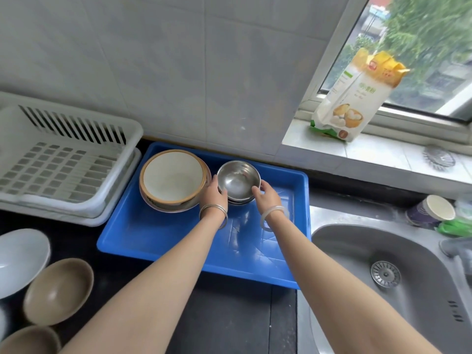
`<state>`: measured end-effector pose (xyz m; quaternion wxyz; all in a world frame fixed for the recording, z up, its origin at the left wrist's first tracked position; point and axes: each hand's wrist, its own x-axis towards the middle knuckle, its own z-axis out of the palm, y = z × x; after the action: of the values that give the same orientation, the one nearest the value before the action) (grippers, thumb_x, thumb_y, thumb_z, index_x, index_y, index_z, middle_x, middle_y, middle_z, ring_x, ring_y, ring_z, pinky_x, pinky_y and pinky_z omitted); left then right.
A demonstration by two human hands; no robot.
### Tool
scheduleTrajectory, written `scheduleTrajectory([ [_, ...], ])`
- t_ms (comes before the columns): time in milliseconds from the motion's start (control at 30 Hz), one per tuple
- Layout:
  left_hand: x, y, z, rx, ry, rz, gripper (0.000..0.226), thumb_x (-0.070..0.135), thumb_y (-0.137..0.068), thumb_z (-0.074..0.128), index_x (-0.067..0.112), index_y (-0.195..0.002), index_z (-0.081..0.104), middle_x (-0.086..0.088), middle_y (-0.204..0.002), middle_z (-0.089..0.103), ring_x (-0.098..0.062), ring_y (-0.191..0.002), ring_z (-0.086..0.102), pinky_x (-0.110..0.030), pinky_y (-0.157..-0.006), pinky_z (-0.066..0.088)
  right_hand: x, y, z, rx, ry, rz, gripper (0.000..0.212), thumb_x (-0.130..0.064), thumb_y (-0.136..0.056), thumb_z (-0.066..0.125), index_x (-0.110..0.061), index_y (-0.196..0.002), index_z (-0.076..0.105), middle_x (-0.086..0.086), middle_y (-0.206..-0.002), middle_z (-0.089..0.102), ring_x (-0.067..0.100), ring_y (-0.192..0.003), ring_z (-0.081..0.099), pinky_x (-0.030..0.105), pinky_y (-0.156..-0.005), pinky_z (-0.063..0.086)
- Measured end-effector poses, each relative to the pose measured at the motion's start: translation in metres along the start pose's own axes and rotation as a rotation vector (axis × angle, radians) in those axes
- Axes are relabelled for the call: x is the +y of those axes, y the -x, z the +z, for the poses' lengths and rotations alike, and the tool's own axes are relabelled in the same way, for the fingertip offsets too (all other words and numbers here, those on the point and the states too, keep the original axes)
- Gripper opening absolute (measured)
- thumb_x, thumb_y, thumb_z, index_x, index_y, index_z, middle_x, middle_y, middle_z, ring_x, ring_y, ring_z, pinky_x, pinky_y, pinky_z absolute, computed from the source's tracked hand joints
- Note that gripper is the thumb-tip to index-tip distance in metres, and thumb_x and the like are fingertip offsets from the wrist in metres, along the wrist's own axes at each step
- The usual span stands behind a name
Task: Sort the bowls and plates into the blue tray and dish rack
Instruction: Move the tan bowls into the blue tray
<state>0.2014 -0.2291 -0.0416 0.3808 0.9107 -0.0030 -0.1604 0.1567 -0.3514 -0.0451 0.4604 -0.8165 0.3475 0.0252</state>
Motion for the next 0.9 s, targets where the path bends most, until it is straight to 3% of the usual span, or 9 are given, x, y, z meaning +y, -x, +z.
scheduleTrajectory([
  [100,-0.002,0.003,-0.001,-0.023,0.026,0.009,0.053,0.019,-0.094,0.046,0.017,-0.144,0.029,-0.014,-0.141,0.046,-0.034,-0.123,0.048,-0.040,-0.096,0.043,0.000,0.003,-0.007,-0.030,0.008,0.006,0.039,-0.024,-0.096,0.041,-0.012,-0.132,0.048,0.010,-0.133,0.055,0.028,-0.119,0.051,0.032,-0.091,0.038],
  [267,-0.016,0.023,-0.012,-0.073,0.145,-0.011,0.052,0.018,-0.093,0.048,0.014,-0.142,0.034,-0.011,-0.145,0.043,-0.029,-0.131,0.043,-0.039,-0.106,0.037,-0.003,0.031,-0.018,0.005,0.014,-0.013,0.044,-0.028,-0.098,0.040,-0.014,-0.140,0.040,0.007,-0.141,0.049,0.027,-0.127,0.046,0.035,-0.103,0.035],
  [433,-0.050,0.067,-0.041,-0.036,0.226,-0.008,0.042,0.019,-0.092,0.049,0.016,-0.134,0.046,-0.003,-0.139,0.051,-0.023,-0.127,0.048,-0.034,-0.105,0.037,-0.007,0.088,0.000,-0.011,-0.030,-0.156,0.039,-0.023,-0.097,0.043,-0.016,-0.135,0.046,0.006,-0.131,0.057,0.023,-0.112,0.057,0.024,-0.083,0.040],
  [567,-0.099,0.114,-0.075,0.066,0.199,-0.051,0.036,0.019,-0.092,0.052,0.015,-0.128,0.053,-0.005,-0.132,0.057,-0.024,-0.122,0.053,-0.036,-0.103,0.042,-0.010,0.139,0.042,-0.106,-0.042,-0.234,0.030,-0.023,-0.096,0.045,-0.018,-0.123,0.055,0.005,-0.120,0.062,0.017,-0.096,0.057,0.028,-0.082,0.045],
  [733,-0.170,0.174,-0.116,0.282,0.227,-0.209,0.032,0.015,-0.089,0.054,0.018,-0.121,0.058,-0.004,-0.126,0.061,-0.023,-0.116,0.056,-0.035,-0.098,0.044,-0.016,0.189,0.113,-0.384,0.067,-0.284,0.026,-0.028,-0.095,0.045,-0.021,-0.114,0.061,0.001,-0.113,0.066,0.017,-0.105,0.059,0.027,-0.088,0.044],
  [833,-0.207,0.203,-0.136,0.457,0.251,-0.298,0.031,0.008,-0.087,0.056,0.016,-0.116,0.060,-0.008,-0.120,0.062,-0.026,-0.111,0.056,-0.034,-0.093,0.043,-0.026,0.208,0.151,-0.521,0.127,-0.265,0.028,-0.033,-0.095,0.044,-0.024,-0.119,0.056,0.001,-0.118,0.064,0.014,-0.098,0.057,0.025,-0.084,0.041],
  [900,-0.228,0.219,-0.145,0.559,0.284,-0.339,0.032,0.001,-0.085,0.056,0.012,-0.114,0.061,-0.009,-0.121,0.061,-0.027,-0.114,0.054,-0.037,-0.097,0.043,-0.035,0.216,0.175,-0.588,0.182,-0.227,0.033,-0.035,-0.096,0.043,-0.025,-0.127,0.050,0.003,-0.123,0.060,0.017,-0.102,0.057,0.025,-0.083,0.041],
])
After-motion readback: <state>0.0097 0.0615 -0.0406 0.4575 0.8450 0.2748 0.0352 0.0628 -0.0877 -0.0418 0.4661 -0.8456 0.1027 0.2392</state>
